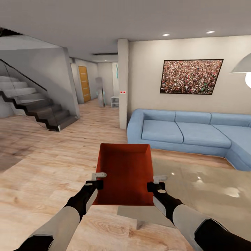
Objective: Move the two storage containers from the living room to the garage. In the garage, place one container on the floor and stack the other container on top of it (either order is fine).
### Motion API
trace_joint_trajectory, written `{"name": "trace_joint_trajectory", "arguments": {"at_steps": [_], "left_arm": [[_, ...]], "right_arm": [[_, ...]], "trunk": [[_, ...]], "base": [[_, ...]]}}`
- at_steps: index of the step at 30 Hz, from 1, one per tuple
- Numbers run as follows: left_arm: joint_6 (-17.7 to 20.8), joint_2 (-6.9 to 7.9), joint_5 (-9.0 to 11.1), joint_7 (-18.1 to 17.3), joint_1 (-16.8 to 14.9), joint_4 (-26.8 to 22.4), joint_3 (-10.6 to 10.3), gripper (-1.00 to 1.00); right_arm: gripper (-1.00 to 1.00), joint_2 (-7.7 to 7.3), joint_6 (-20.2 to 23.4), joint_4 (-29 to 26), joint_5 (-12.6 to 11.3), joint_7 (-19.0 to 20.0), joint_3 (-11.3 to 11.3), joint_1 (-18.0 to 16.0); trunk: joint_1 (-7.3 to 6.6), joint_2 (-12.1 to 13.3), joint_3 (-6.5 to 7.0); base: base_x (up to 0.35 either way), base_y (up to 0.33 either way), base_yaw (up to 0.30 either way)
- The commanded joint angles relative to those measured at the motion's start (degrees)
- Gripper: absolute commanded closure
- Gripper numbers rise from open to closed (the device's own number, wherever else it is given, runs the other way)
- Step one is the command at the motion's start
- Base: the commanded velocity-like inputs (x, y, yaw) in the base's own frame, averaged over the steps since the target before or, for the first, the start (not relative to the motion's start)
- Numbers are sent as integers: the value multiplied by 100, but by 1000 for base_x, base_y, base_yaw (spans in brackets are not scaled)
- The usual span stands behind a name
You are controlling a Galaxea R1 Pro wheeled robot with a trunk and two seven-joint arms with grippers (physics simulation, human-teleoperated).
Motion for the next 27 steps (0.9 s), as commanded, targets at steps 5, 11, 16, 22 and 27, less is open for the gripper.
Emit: {"name": "trace_joint_trajectory", "arguments": {"at_steps": [5,11,16,22,27], "left_arm": [[42,0,-55,42,-1,59,-22,100],[42,0,-59,42,-1,48,-22,100],[42,0,-59,42,-1,47,-22,100],[42,0,-59,42,-1,50,-22,100],[42,0,-59,42,-1,51,-22,100]], "right_arm": [[100,-6,-115,-86,29,-5,12,-10],[100,-7,-115,-86,29,-5,12,-10],[100,-7,-115,-86,29,-5,12,-10],[100,-7,-115,-86,29,-5,12,-10],[100,-4,-115,-86,29,-5,12,-10]], "trunk": [[4,-14,-13],[4,-14,-13],[4,-14,-13],[4,-14,-13],[4,-14,-13]], "base": [[0,0,300],[0,0,300],[0,0,300],[0,0,300],[0,0,300]]}}
